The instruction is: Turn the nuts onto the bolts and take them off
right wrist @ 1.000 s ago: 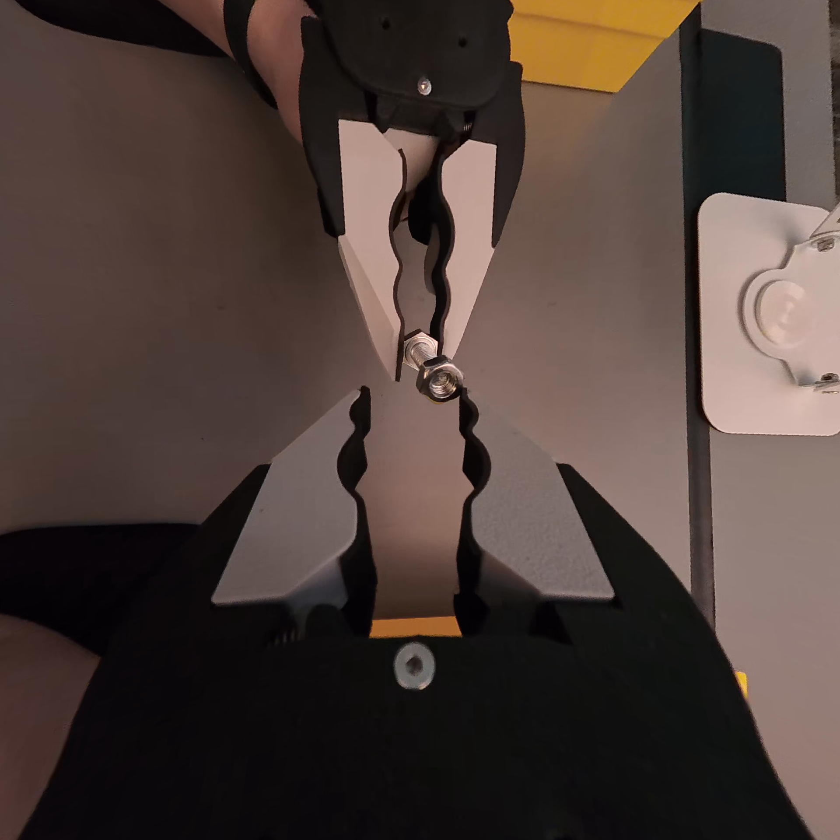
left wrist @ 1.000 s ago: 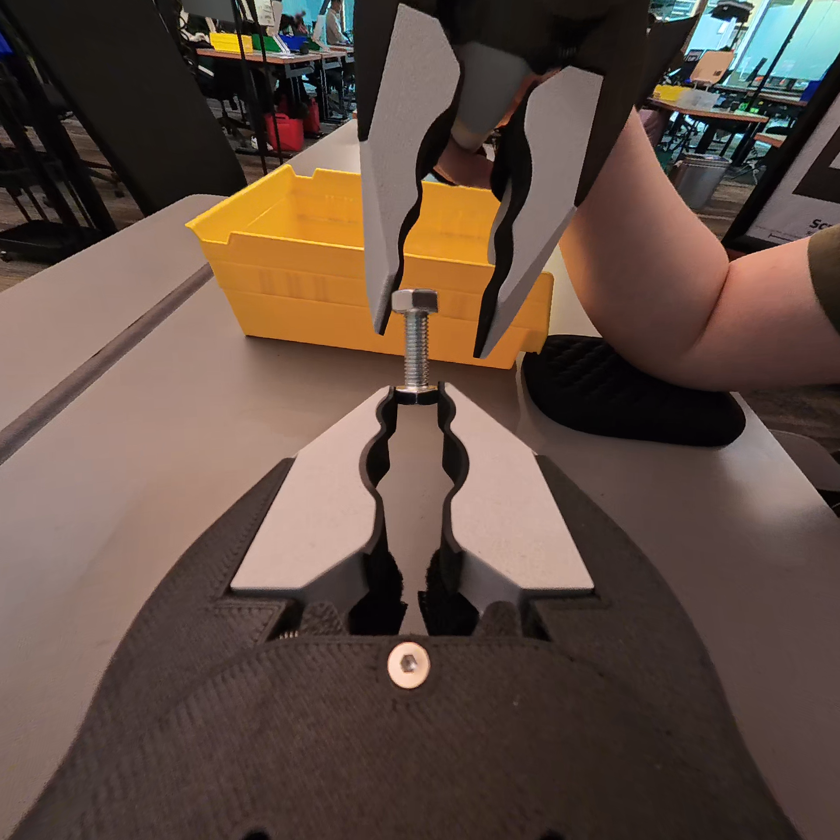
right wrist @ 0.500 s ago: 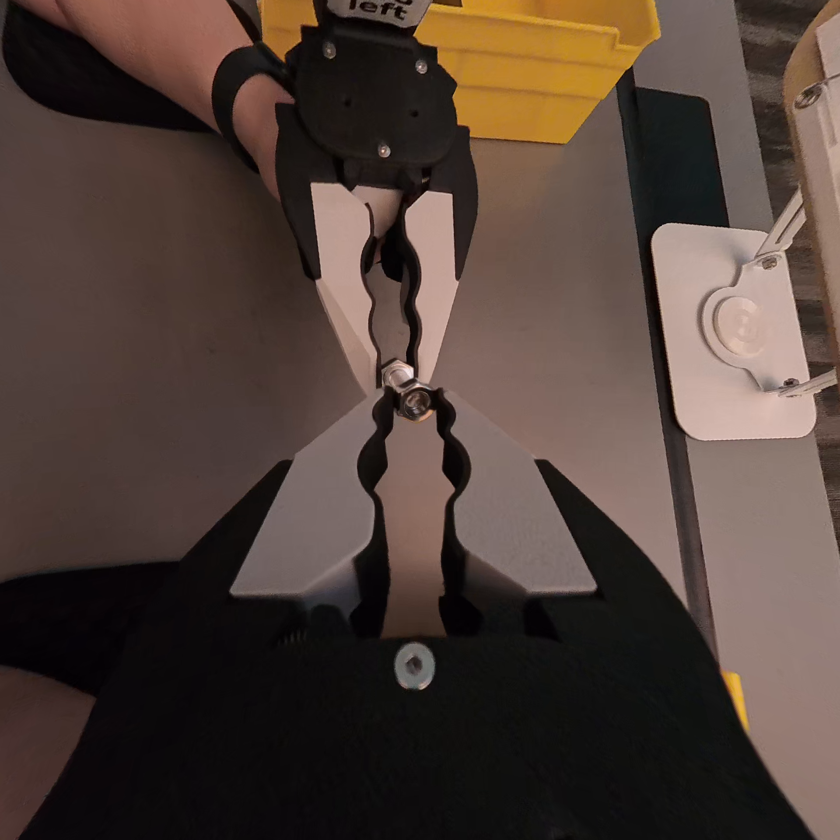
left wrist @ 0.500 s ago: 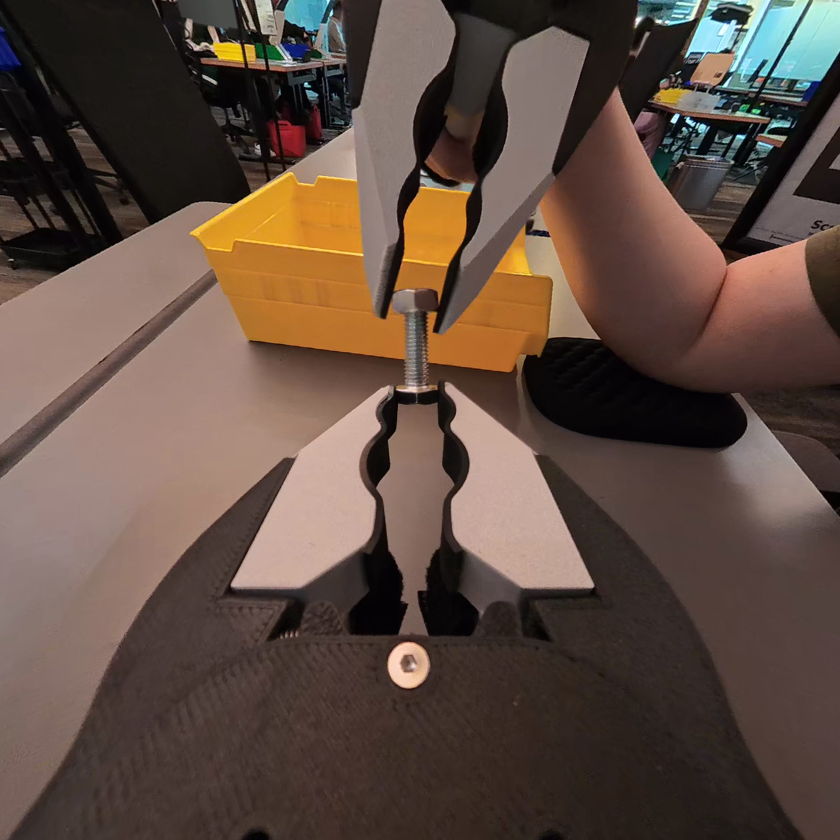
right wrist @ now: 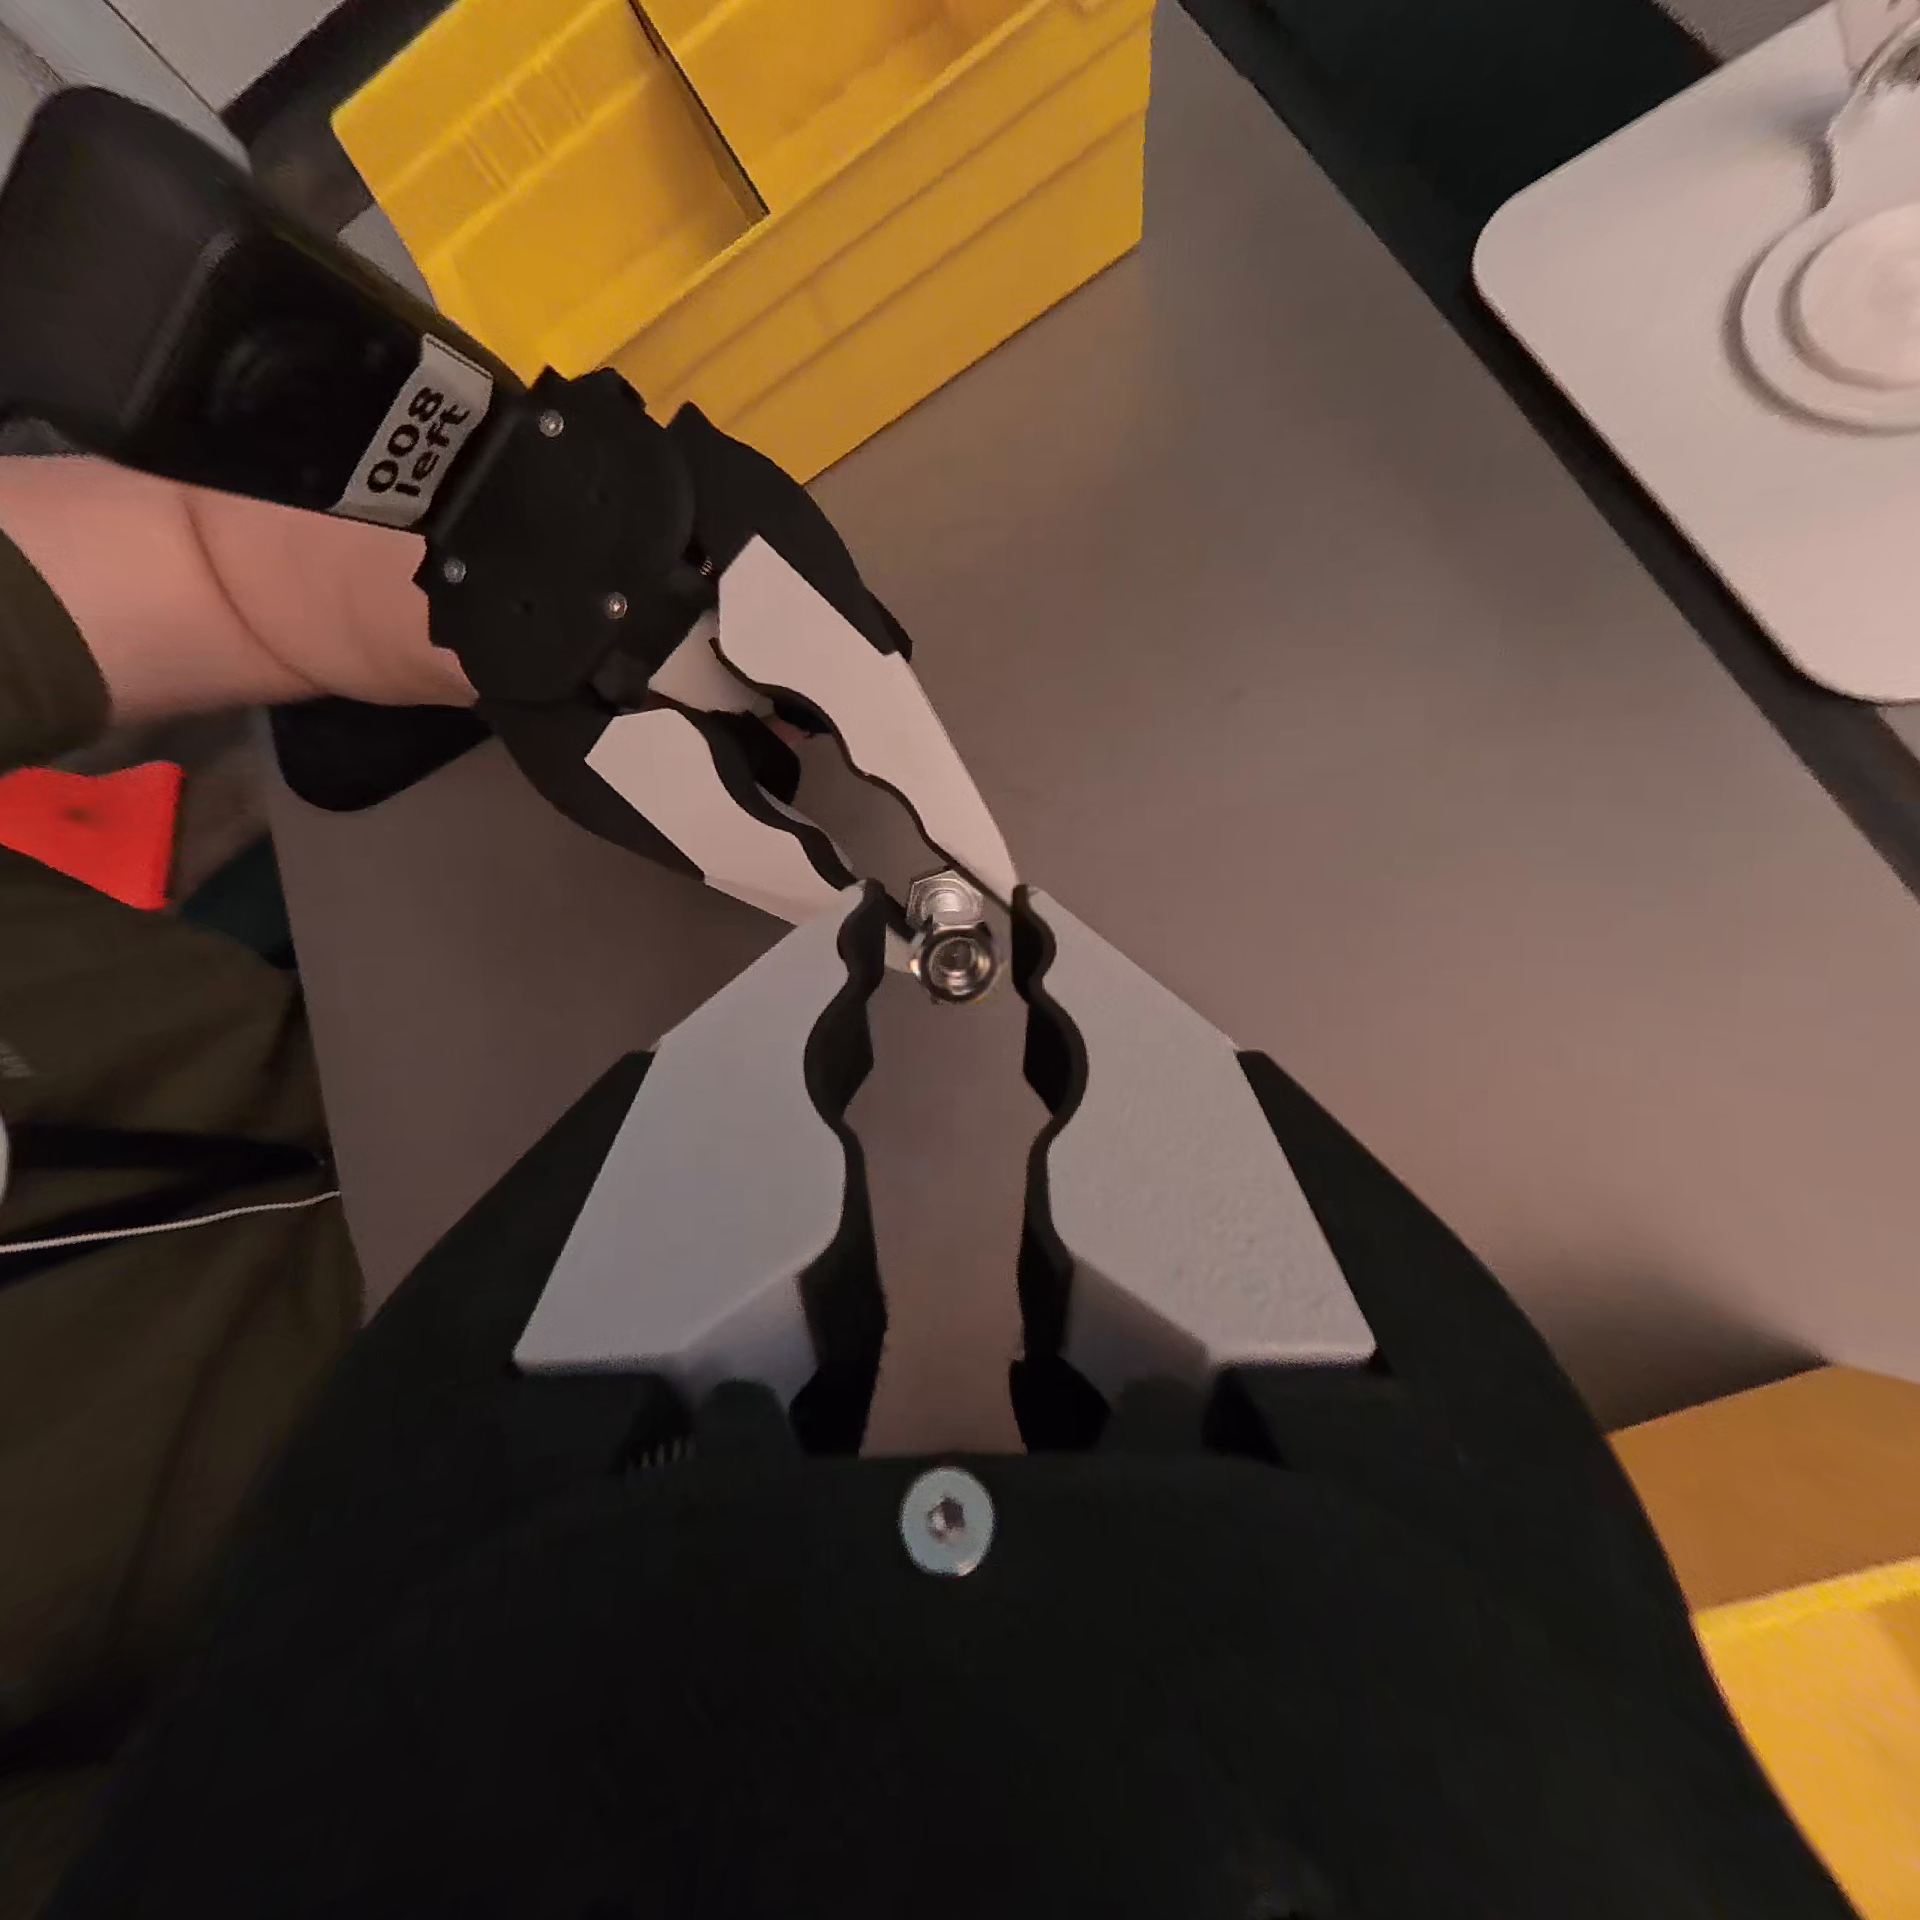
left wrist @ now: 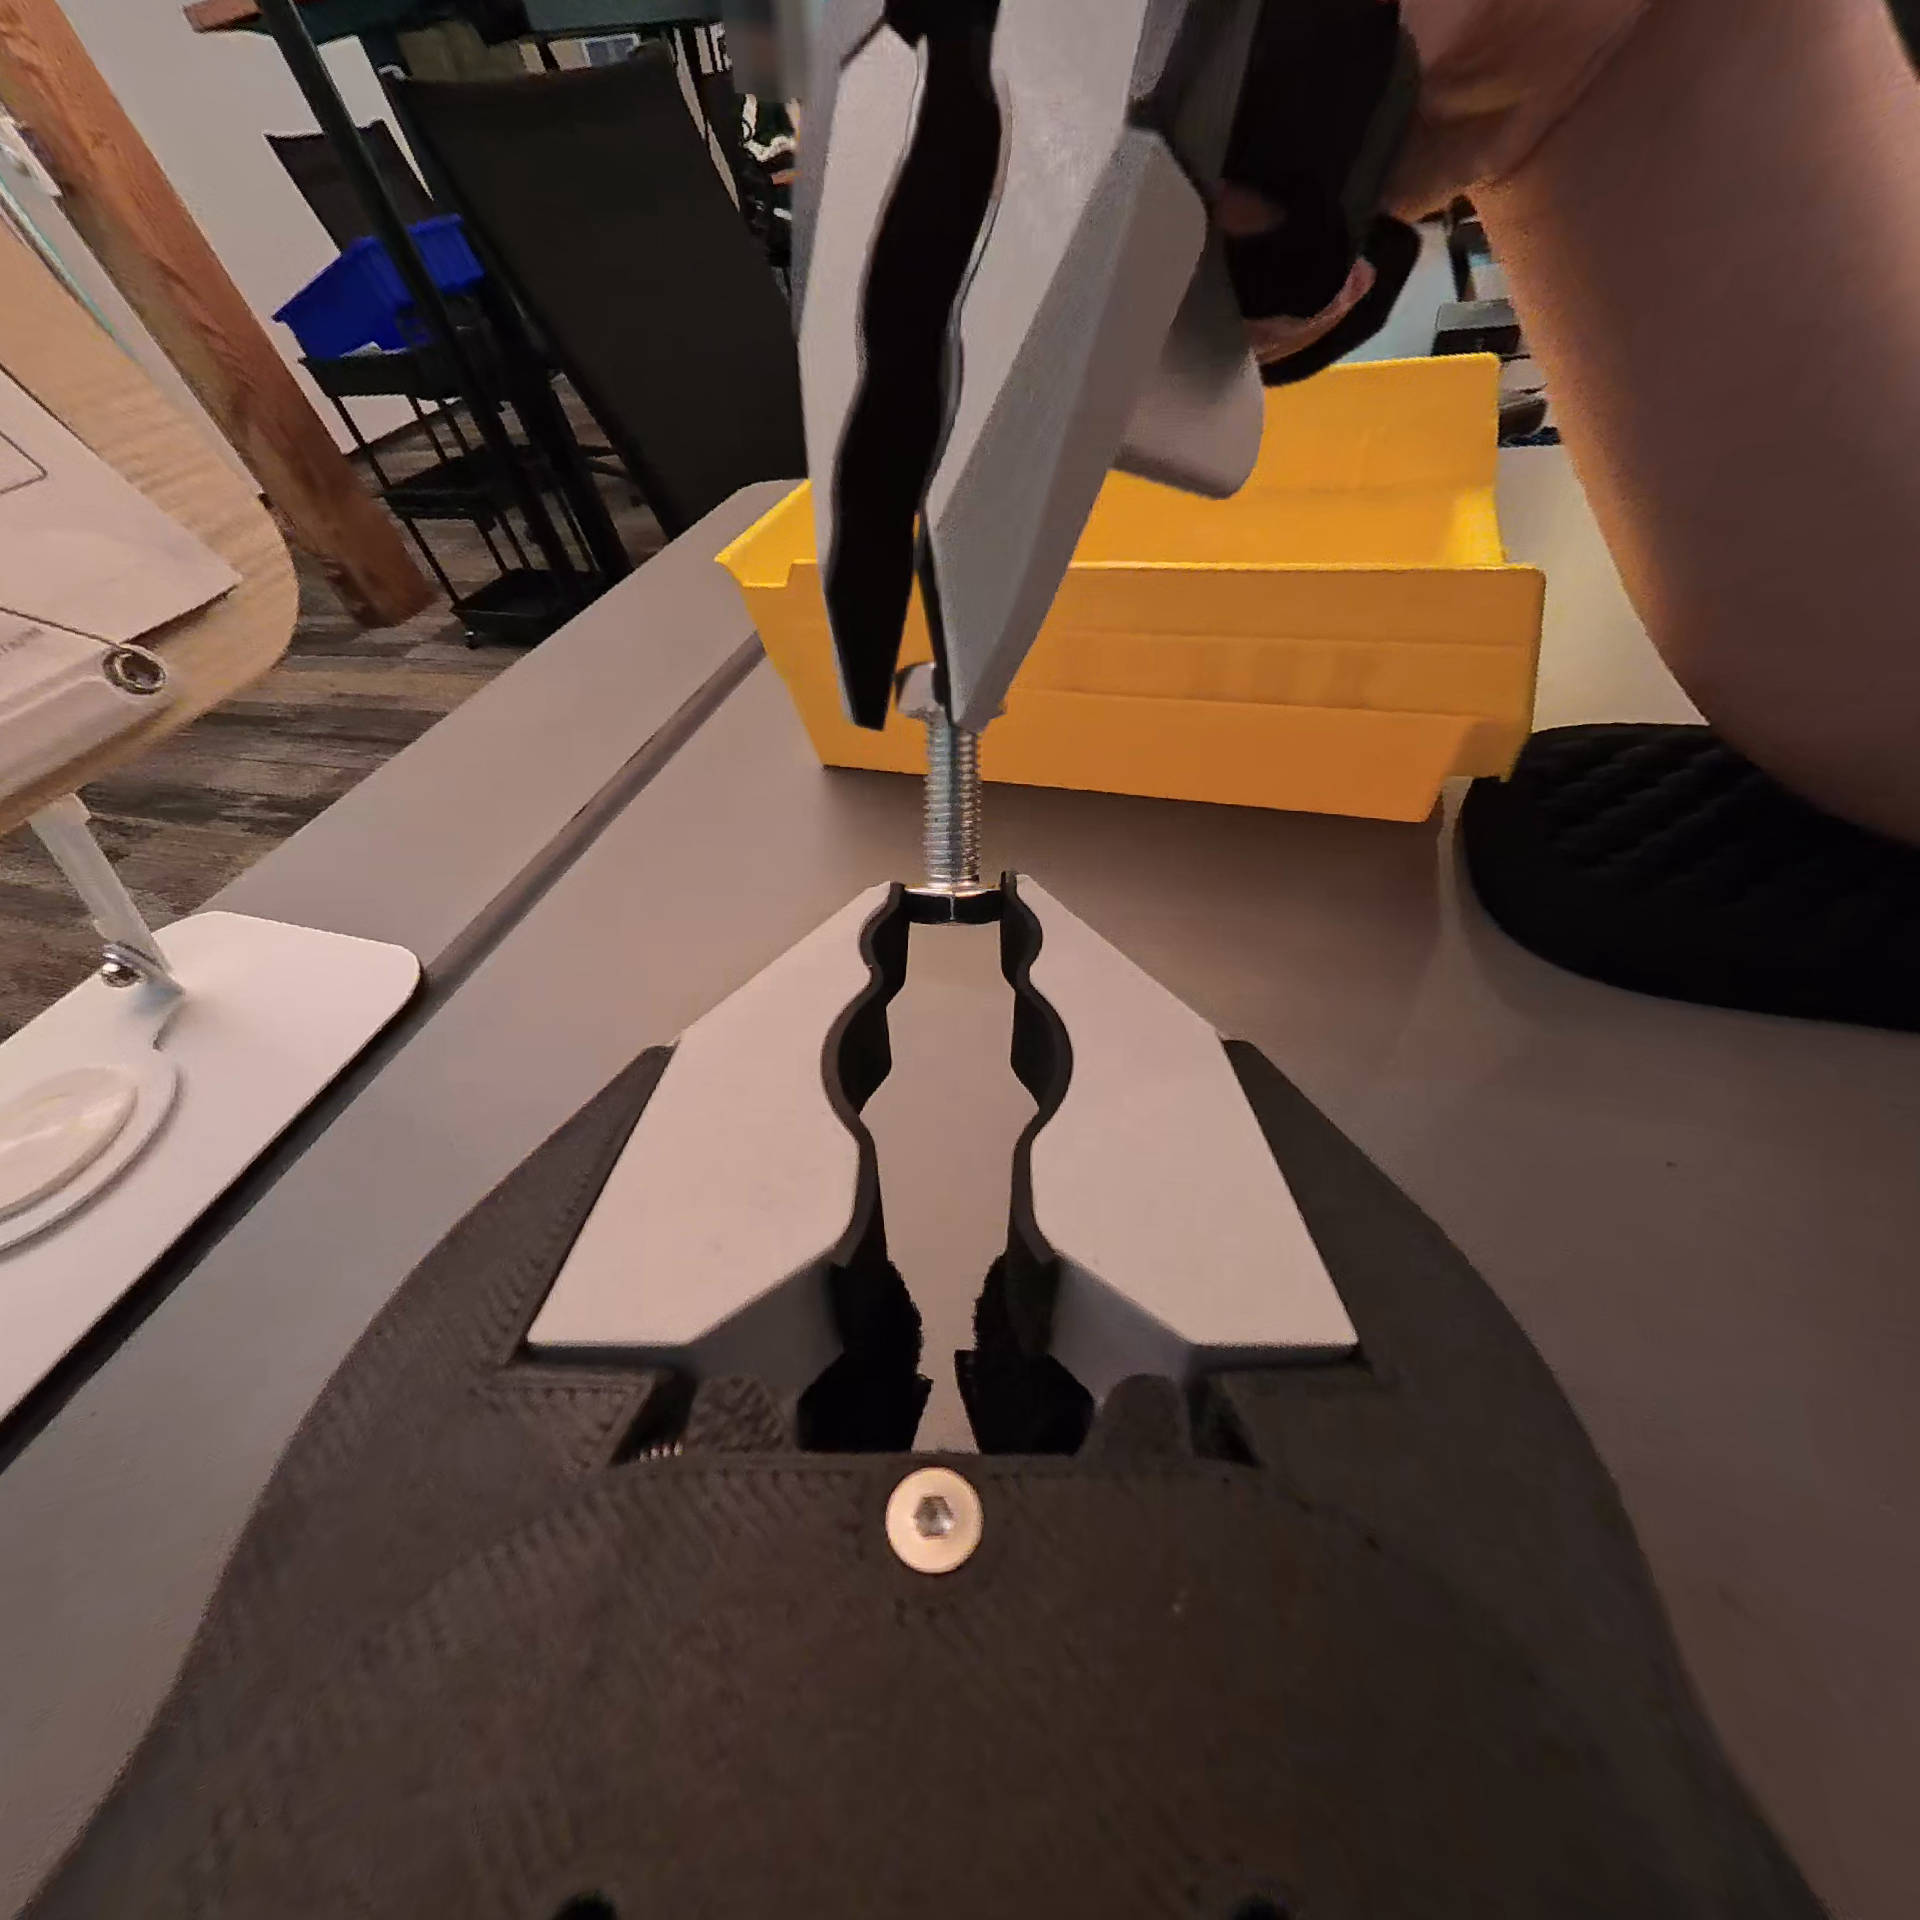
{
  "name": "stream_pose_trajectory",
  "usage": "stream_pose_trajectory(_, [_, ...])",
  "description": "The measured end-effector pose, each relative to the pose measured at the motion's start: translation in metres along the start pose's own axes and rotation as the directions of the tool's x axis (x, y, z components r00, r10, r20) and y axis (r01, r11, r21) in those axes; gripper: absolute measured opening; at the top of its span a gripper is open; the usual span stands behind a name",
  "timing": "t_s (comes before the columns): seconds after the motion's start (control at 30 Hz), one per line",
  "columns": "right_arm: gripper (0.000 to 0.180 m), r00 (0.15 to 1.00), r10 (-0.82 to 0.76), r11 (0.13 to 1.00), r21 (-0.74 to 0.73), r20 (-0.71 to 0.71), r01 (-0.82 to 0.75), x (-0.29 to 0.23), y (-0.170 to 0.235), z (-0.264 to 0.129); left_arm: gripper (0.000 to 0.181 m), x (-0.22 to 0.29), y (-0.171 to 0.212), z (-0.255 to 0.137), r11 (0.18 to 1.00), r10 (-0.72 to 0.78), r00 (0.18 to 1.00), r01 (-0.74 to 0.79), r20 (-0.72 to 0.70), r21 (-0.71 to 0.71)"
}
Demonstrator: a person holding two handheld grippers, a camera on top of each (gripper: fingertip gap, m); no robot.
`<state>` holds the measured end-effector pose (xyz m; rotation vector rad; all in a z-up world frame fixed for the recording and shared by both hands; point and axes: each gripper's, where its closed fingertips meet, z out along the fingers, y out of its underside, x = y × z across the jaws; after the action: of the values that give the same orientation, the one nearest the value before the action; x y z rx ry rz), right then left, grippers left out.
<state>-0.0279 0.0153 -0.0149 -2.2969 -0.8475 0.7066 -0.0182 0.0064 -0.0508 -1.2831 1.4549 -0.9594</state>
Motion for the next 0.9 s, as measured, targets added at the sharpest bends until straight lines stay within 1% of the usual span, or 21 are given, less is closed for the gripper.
stream_pose_trajectory(0.1, [0.032, 0.985, -0.156, 0.986, 0.044, -0.069, 0.159, 0.006, -0.005, -0.013, 0.016, 0.002, -0.002, -0.001, 0.999, -0.03, 0.999, 0.031, -0.028, 0.018])
stream_pose_trajectory(0.17, [0.041, 0.945, -0.311, 0.945, 0.076, -0.101, 0.319, 0.003, -0.006, -0.02, 0.016, 0.003, -0.006, -0.002, 0.997, -0.062, 0.996, 0.064, -0.058, 0.041])
stream_pose_trajectory(0.2, [0.043, 0.918, -0.381, 0.916, 0.086, -0.114, 0.391, 0.001, -0.004, -0.022, 0.016, 0.005, -0.008, -0.003, 0.995, -0.08, 0.994, 0.085, -0.078, 0.053])
stream_pose_trajectory(0.27, [0.043, 0.884, -0.454, 0.882, 0.087, -0.113, 0.464, -0.003, 0.001, -0.023, 0.016, 0.006, -0.011, -0.004, 0.99, -0.115, 0.988, 0.123, -0.107, 0.075])
stream_pose_trajectory(0.37, [0.041, 0.9, -0.429, 0.897, 0.085, -0.078, 0.435, -0.004, 0.003, -0.018, 0.016, 0.005, -0.015, -0.006, 0.981, -0.15, 0.98, 0.164, -0.134, 0.103])
stream_pose_trajectory(0.47, [0.038, 0.915, -0.401, 0.91, 0.098, -0.039, 0.403, -0.008, 0.001, -0.015, 0.016, 0.001, -0.016, -0.008, 0.982, -0.142, 0.984, 0.154, -0.109, 0.113])
stream_pose_trajectory(0.63, [0.033, 0.91, -0.414, 0.907, 0.077, -0.009, 0.413, -0.015, 0.006, -0.013, 0.016, -0.001, -0.016, -0.009, 0.981, -0.145, 0.985, 0.156, -0.098, 0.114])
stream_pose_trajectory(0.7, [0.023, 0.896, -0.441, 0.897, 0.073, 0.047, 0.437, -0.026, 0.011, -0.013, 0.016, -0.002, -0.016, -0.009, 0.981, -0.146, 0.985, 0.156, -0.093, 0.115])
stream_pose_trajectory(0.73, [0.021, 0.886, -0.459, 0.887, 0.086, 0.065, 0.453, -0.032, 0.012, -0.014, 0.016, -0.003, -0.016, -0.009, 0.981, -0.146, 0.985, 0.156, -0.089, 0.115])
stream_pose_trajectory(0.83, [0.021, 0.893, -0.449, 0.892, 0.049, -0.029, 0.45, -0.018, 0.009, -0.016, 0.016, -0.003, -0.017, -0.01, 0.981, -0.144, 0.986, 0.154, -0.088, 0.118])
stream_pose_trajectory(0.9, [0.026, 0.903, -0.424, 0.903, 0.042, -0.076, 0.428, -0.009, 0.006, -0.017, 0.016, -0.002, -0.017, -0.01, 0.982, -0.139, 0.986, 0.149, -0.09, 0.12])
